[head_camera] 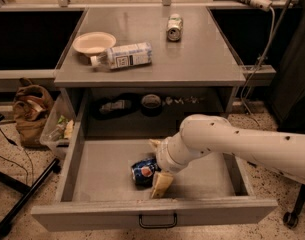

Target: Pick pepsi can from top drawer and place on counter

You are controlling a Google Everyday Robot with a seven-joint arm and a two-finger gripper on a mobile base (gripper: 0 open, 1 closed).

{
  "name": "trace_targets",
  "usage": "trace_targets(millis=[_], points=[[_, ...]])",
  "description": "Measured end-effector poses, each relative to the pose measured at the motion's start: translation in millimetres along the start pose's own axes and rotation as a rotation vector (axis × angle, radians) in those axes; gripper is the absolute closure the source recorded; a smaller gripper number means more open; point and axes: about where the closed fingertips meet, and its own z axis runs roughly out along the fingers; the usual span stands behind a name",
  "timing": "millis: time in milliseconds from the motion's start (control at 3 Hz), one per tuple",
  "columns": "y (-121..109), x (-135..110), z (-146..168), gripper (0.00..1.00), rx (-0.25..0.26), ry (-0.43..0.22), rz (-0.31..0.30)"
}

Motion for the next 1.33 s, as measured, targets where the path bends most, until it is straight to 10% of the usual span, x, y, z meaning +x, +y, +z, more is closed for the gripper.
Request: trace_targets(millis=[1000, 1333], points=[[-1.3, -0.6, -7.9, 0.65, 0.019, -0.009, 0.017], [-15.2, -11.8, -56.1, 0.88, 0.081, -0.041, 0.006]])
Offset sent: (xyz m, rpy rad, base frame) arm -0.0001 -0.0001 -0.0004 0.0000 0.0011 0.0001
